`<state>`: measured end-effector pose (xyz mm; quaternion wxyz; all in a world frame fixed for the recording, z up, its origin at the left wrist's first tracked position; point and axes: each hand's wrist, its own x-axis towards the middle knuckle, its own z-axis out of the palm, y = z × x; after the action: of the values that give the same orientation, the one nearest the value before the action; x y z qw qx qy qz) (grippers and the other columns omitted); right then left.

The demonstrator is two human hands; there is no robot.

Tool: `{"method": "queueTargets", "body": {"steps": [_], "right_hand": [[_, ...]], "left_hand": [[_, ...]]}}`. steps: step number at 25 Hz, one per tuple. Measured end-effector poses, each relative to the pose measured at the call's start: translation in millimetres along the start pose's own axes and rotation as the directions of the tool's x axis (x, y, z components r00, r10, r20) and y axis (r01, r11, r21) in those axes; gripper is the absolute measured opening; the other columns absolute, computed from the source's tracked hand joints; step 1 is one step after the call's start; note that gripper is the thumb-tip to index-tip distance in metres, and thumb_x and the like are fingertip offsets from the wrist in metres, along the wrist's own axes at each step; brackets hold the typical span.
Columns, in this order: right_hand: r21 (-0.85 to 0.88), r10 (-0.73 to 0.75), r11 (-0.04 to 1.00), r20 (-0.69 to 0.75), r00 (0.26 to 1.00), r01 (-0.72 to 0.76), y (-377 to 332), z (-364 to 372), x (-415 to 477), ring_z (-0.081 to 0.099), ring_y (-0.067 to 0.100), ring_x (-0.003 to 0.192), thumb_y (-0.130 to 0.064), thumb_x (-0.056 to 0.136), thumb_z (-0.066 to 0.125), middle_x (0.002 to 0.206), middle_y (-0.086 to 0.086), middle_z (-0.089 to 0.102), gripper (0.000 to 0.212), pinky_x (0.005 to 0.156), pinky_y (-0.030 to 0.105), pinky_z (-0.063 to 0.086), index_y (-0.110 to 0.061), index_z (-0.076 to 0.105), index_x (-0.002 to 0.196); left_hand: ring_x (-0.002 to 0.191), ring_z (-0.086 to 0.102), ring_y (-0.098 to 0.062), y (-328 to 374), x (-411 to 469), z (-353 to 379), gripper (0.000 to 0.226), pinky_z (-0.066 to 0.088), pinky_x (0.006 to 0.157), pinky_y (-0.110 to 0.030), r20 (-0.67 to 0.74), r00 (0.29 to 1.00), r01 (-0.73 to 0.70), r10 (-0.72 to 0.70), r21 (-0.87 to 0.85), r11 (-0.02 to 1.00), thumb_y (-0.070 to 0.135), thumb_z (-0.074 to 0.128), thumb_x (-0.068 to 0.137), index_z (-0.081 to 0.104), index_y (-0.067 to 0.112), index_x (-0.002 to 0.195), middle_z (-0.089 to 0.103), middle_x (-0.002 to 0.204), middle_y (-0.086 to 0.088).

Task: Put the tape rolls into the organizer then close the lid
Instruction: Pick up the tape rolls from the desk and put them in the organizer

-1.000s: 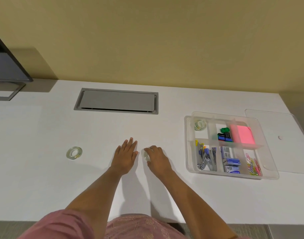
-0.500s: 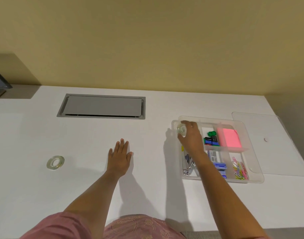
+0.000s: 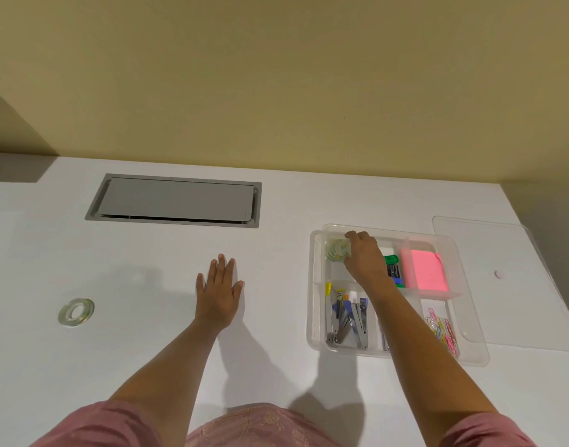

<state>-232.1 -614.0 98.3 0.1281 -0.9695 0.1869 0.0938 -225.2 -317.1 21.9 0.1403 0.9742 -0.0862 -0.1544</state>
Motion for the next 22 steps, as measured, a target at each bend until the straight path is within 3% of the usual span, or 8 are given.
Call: {"method": "queueTargets", "body": {"steps": [9, 14, 22], "right_hand": [[-0.065, -0.029, 0.997, 0.017, 0.999, 0.030, 4.3, 3.0, 5.1, 0.046, 0.030, 0.116, 0.007, 0.085, 0.051, 0.126, 0.017, 0.050, 0.047, 0.080, 0.037, 0.051, -0.004, 0.047, 0.130], [-0.071, -0.025, 0.997, 0.001, 1.000, 0.025, 2.7, 4.5, 3.9, 0.046, 0.031, 0.118, 0.010, 0.086, 0.049, 0.135, 0.017, 0.042, 0.050, 0.082, 0.036, 0.052, -0.003, 0.045, 0.133], [-0.072, -0.029, 0.997, -0.018, 0.999, 0.027, 1.9, 4.7, 0.2, 0.049, 0.031, 0.114, 0.012, 0.085, 0.048, 0.128, 0.017, 0.050, 0.048, 0.077, 0.037, 0.052, -0.004, 0.048, 0.130]], "left_hand": [[0.151, 0.003, -0.023, 2.1, -0.7, 2.6, 0.057, 0.006, 0.121, -0.046, -0.047, 0.999, 0.005, -0.003, 0.036, 0.999, 0.036, 0.027, 0.103, 0.007, 0.018, 0.153, 0.000, 0.163, -0.006], [0.151, 0.001, -0.023, 1.4, 0.7, 3.4, 0.057, 0.006, 0.121, -0.046, -0.037, 0.999, 0.006, -0.005, 0.046, 0.999, 0.037, 0.027, 0.103, 0.006, 0.019, 0.153, -0.001, 0.163, -0.006], [0.151, -0.001, -0.022, -1.8, 2.9, 2.0, 0.057, 0.005, 0.121, -0.046, 0.005, 1.000, -0.003, 0.003, 0.030, 1.000, 0.037, 0.024, 0.103, 0.004, 0.020, 0.153, -0.004, 0.163, -0.004]]}}
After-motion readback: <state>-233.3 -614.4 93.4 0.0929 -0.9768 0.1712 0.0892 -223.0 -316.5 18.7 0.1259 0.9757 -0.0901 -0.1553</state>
